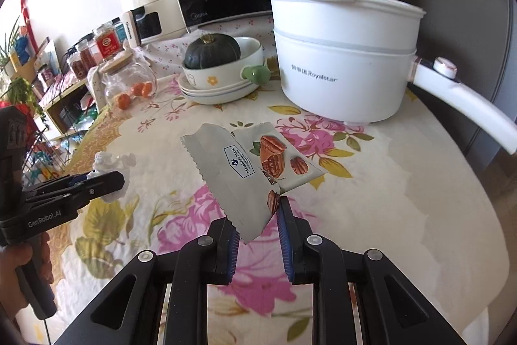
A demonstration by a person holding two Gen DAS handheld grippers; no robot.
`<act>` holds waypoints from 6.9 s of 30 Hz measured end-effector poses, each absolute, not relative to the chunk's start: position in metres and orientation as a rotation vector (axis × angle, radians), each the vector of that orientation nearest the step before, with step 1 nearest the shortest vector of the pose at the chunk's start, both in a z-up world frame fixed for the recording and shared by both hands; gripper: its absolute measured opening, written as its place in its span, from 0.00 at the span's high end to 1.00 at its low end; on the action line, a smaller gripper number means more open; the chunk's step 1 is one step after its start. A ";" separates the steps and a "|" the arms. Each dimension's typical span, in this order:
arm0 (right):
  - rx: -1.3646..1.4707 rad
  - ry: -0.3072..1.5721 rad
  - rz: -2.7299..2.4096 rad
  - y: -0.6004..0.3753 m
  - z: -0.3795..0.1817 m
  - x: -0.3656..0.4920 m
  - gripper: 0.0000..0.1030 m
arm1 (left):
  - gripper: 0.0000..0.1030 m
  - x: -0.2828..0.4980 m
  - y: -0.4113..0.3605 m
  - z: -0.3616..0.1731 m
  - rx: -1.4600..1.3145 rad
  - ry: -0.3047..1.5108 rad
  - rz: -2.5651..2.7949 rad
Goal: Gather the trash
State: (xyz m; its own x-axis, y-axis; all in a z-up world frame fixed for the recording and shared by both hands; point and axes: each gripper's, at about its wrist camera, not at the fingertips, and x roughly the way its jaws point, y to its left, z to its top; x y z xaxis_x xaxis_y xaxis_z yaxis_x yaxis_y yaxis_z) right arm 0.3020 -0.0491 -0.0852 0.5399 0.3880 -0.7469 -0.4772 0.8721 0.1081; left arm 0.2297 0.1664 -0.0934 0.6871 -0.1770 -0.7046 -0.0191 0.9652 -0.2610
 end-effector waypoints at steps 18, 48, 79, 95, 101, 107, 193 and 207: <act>-0.111 0.794 0.462 -0.134 -0.029 0.208 0.78 | 0.64 0.150 0.088 -0.054 -0.204 0.787 -0.208; -0.072 0.852 0.286 -0.295 -0.052 0.147 0.78 | 0.64 0.142 -0.084 -0.082 -0.143 0.860 -0.504; -0.068 0.958 0.158 -0.371 -0.080 0.148 0.78 | 0.01 0.173 -0.142 -0.131 -0.115 1.046 -0.440; 0.037 1.024 0.108 -0.359 -0.091 0.162 0.06 | 0.01 0.159 -0.095 -0.103 -0.121 0.971 -0.358; 0.103 1.001 0.080 -0.355 -0.082 0.160 0.00 | 0.01 0.153 -0.065 -0.098 -0.163 0.969 -0.311; 0.116 0.995 0.059 -0.350 -0.074 0.157 0.00 | 0.00 0.142 -0.048 -0.093 -0.152 0.968 -0.278; -0.100 0.635 0.047 -0.223 0.033 0.016 0.00 | 0.01 -0.009 -0.027 0.013 -0.126 0.654 -0.059; -0.111 0.635 0.048 -0.224 0.033 0.017 0.00 | 0.00 -0.007 -0.026 0.009 -0.124 0.674 -0.057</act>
State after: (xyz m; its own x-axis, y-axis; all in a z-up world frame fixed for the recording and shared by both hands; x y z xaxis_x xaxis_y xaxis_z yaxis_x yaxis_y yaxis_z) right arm 0.0167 -0.2238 0.0334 0.8040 0.0105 -0.5946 -0.0784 0.9930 -0.0883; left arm -0.0073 -0.0262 0.0090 0.7804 -0.0929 -0.6184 0.0126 0.9910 -0.1330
